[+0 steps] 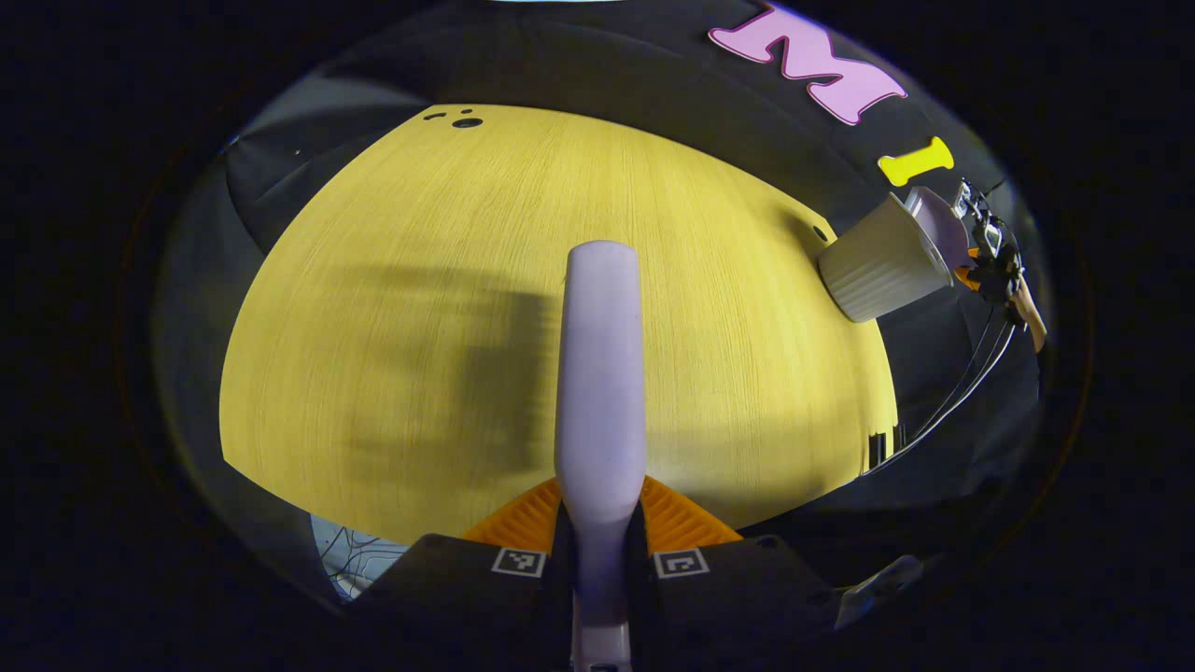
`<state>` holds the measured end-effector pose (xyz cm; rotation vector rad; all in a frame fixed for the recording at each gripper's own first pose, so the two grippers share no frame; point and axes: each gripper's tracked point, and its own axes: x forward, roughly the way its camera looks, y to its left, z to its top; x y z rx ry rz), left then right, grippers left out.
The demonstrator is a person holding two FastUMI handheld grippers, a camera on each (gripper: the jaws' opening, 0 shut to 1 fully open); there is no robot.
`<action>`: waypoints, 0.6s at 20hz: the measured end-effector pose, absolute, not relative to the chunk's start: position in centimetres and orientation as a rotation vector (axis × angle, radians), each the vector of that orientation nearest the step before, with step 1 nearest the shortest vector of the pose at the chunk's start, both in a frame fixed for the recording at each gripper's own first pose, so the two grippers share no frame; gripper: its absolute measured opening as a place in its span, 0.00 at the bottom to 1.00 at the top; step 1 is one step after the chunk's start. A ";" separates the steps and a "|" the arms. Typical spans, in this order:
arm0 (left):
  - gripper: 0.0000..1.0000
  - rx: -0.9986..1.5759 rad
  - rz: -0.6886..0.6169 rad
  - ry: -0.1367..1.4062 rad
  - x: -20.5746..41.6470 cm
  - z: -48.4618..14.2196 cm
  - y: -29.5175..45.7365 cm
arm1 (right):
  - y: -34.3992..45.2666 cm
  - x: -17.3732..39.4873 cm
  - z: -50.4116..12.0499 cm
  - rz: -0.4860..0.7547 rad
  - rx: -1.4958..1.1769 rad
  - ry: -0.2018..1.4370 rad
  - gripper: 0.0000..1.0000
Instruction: Pick up the small broom and dustpan from the desktop, sweep the trash into the dustpan with the broom, and then empty the trash into the garbage bin.
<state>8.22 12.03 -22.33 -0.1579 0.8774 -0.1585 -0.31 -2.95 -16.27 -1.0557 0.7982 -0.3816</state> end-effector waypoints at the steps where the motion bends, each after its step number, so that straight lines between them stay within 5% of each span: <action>1: 0.28 -0.159 -0.161 0.871 8.1 -22.3 11.9 | -2.7 -0.9 -15.6 -0.391 -1.018 0.787 0.36; 12: 0.28 -0.129 -0.163 0.760 7.1 -21.5 10.6 | 1.8 -12.5 -9.7 -0.440 -0.716 0.567 0.36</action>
